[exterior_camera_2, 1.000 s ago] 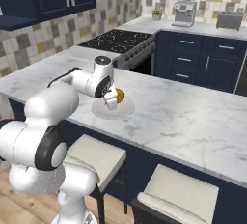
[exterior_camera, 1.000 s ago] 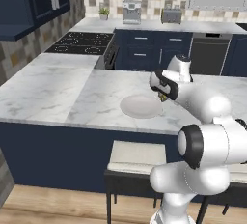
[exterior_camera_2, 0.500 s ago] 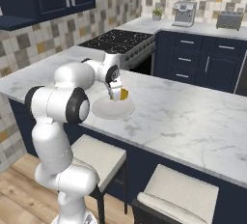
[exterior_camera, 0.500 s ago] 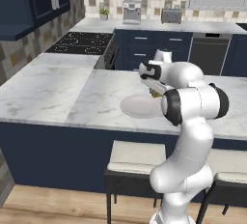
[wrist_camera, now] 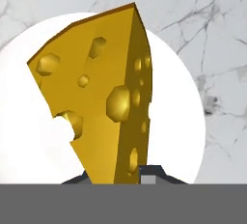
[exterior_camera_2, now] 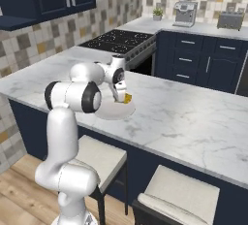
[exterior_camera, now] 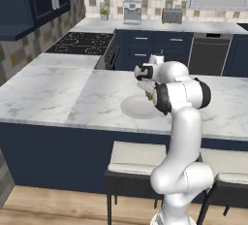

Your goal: Take the cheese, fish, and garlic from the fridge and place them on the plate on the dining counter to create an appetizer plate.

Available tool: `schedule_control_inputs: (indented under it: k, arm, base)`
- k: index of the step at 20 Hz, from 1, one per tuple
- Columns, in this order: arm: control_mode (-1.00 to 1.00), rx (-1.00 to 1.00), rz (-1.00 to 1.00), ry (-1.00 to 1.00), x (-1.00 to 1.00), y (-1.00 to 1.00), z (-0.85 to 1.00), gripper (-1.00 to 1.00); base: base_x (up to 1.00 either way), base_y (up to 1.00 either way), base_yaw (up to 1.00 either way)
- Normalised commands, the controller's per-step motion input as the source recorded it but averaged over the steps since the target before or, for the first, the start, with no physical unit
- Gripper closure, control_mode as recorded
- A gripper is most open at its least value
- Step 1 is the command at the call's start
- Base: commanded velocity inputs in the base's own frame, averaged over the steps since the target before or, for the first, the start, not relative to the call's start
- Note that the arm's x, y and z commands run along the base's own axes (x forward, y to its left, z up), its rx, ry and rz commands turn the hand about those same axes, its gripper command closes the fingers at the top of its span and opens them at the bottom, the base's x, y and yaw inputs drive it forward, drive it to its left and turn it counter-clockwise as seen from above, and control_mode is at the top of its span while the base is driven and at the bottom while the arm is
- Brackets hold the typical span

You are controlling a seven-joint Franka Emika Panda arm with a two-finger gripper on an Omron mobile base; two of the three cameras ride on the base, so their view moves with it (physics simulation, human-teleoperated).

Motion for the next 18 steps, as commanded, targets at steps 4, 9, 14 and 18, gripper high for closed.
schedule_control_inputs:
  k: [4, 9, 14, 18]
  arm:
    - [-1.0, 0.0, -0.04, 0.0, 0.22, 0.0, -0.56, 1.0]
    - [-1.0, 0.0, -0.03, 0.0, 0.1, 0.0, -0.49, 1.0]
    - [-1.0, 0.0, -0.03, 0.0, 0.08, 0.0, -0.44, 1.0]
    - [-1.0, -0.01, -0.03, 0.0, 0.02, 0.01, -0.18, -1.0]
  base:
    - [0.0, 0.0, 0.0]
    - [0.0, 0.0, 0.0]
    - [0.0, 0.0, 0.0]
    - [0.0, 0.0, 0.0]
